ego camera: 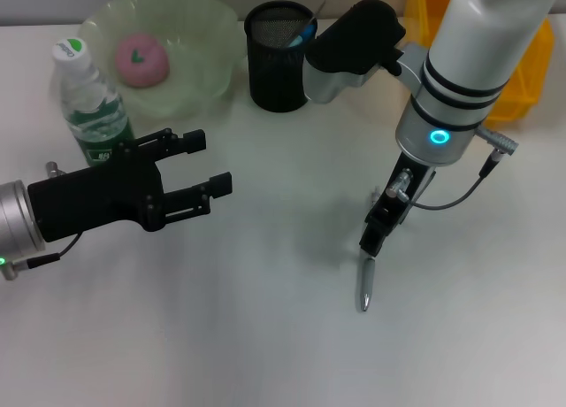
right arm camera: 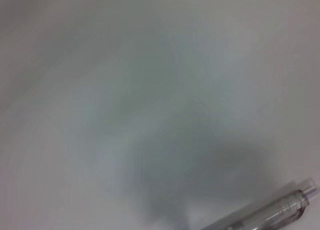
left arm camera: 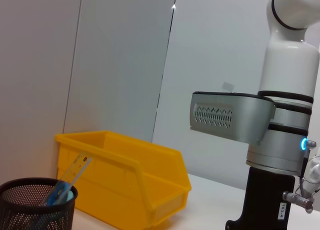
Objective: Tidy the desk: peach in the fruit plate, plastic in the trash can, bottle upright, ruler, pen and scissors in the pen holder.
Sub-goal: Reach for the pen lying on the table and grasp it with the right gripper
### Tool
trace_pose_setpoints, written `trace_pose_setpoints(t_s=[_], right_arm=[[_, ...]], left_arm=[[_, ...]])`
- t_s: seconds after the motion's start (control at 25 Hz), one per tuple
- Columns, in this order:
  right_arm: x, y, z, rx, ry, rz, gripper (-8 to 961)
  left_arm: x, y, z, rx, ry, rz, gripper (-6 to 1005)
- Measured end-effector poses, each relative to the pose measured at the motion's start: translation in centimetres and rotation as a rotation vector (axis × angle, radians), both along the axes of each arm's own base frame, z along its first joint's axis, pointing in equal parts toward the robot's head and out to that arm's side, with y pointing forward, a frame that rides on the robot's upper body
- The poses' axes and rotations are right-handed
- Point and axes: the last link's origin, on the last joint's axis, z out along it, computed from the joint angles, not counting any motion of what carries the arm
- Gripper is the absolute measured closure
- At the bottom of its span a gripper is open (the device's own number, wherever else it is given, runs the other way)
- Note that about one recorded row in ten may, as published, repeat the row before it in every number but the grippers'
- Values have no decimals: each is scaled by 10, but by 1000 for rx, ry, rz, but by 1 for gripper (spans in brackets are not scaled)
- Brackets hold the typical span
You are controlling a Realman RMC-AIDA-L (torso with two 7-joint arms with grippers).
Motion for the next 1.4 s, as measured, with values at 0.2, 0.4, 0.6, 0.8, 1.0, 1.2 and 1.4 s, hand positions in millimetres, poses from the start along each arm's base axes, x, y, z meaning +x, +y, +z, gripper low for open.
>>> trace_pose_setpoints(t_s=[0.2, 0.4, 0.6, 0.8, 1.0, 1.2, 1.4], right_arm=[[1, 1, -1, 18, 4, -11, 377], [1, 0, -3, 31, 23, -55, 381], [-1, 1, -3, 55, 25, -85, 386], [-3, 2, -3, 81, 8, -121, 390], [-2, 3, -4, 109, -5, -153, 394], [0, 3, -4, 126, -15, -178, 398], [0, 4, -6, 139, -11, -183, 402]], left_arm=[[0, 1, 1, 1, 2, -3, 245], [2, 3, 3, 3, 4, -10, 245], [3, 3, 5, -2, 9, -18, 245], [4, 3, 6, -7, 7, -26, 245], [4, 3, 8, -9, 7, -31, 245], [5, 3, 9, -15, 12, -41, 246], [6, 3, 12, -9, 19, -52, 246]])
